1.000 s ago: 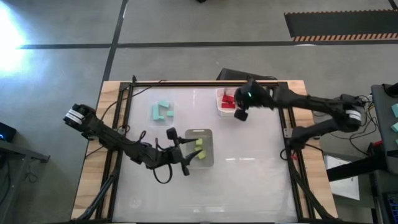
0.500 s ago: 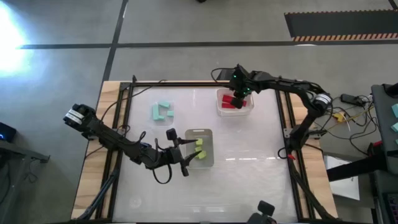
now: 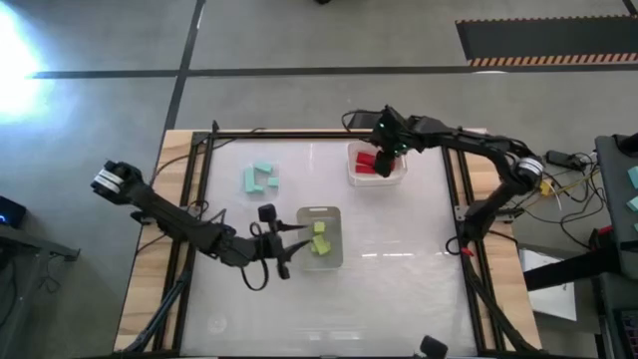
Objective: Sort & place blocks by color
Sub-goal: Return to home position
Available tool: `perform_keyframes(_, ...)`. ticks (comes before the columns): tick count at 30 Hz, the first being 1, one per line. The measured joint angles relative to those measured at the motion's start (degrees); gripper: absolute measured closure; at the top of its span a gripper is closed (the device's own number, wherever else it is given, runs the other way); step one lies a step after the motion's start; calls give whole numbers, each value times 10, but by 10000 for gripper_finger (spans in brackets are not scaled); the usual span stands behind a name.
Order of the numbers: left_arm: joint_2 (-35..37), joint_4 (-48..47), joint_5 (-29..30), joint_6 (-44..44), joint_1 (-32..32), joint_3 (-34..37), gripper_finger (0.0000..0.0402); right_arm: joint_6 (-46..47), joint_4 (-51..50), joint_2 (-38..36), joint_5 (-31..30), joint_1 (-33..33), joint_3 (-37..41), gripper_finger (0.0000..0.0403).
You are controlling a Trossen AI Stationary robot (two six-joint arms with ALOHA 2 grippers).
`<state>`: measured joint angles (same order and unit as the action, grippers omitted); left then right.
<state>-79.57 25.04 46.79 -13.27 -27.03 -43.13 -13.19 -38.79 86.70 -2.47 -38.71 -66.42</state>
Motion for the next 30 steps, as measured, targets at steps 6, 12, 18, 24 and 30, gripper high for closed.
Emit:
perform_keyframes(6, 103, -76, -46, 94, 0, 74, 294, 39, 45, -118, 1, 57, 75, 272)
perform_keyframes(12, 208, -77, -60, 141, 2, 168, 367, 80, 161, -254, 44, 146, 195, 286)
perform_keyframes(18, 319, -81, -74, 174, 16, 265, 396, 81, 298, -378, 93, 235, 323, 297)
perform_keyframes(24, 431, -81, -79, 214, 30, 360, 401, 81, 408, -491, 105, 276, 438, 309)
perform_keyframes(30, 521, -91, -79, 248, 31, 426, 401, 76, 475, -582, 106, 291, 524, 325)
